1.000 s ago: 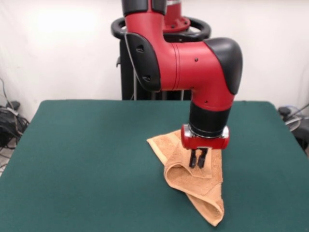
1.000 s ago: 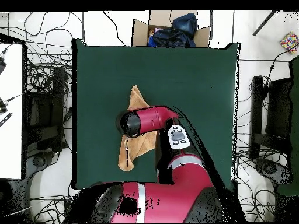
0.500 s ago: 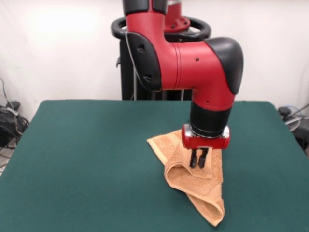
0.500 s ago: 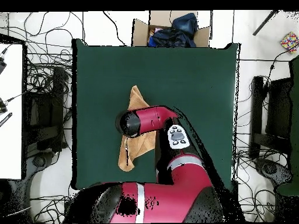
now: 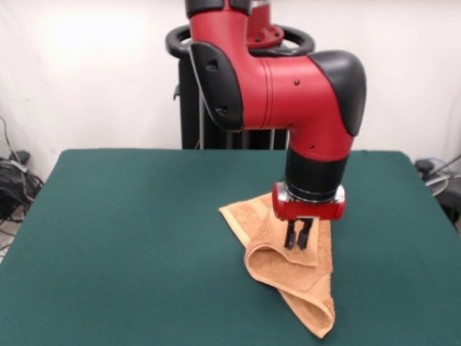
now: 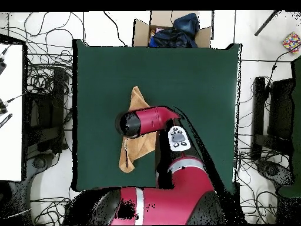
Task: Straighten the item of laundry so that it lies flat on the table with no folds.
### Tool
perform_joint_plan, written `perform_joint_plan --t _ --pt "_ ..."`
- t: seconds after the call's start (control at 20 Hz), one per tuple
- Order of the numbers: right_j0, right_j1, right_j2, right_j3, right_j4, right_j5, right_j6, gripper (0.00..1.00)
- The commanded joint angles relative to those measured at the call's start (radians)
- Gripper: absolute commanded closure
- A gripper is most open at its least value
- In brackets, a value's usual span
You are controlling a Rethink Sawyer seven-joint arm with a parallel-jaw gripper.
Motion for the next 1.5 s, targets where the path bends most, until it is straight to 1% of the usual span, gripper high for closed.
perform_joint_plan --t 0.05,0.15,0.35,0.8,1.0,1.3,1.4,1.5 --pt "0.028 -0.136 0.073 0.014 0.083 0.089 0.081 1.0" --pt "0.037 -0.165 0.071 0.007 0.096 0.129 0.076 1.0" --pt "0.045 -0.186 0.071 -0.017 0.112 0.204 0.051 1.0" --pt "0.06 -0.203 0.065 -0.005 0.127 0.216 0.056 1.0" --pt "0.066 -0.207 0.073 0.018 0.14 0.199 0.064 1.0" --pt "0.088 -0.222 0.084 0.091 0.17 0.128 0.118 1.0" --pt "0.104 -0.228 0.083 0.118 0.183 0.104 0.145 1.0" --pt "0.144 -0.243 0.055 0.14 0.189 0.083 0.197 1.0"
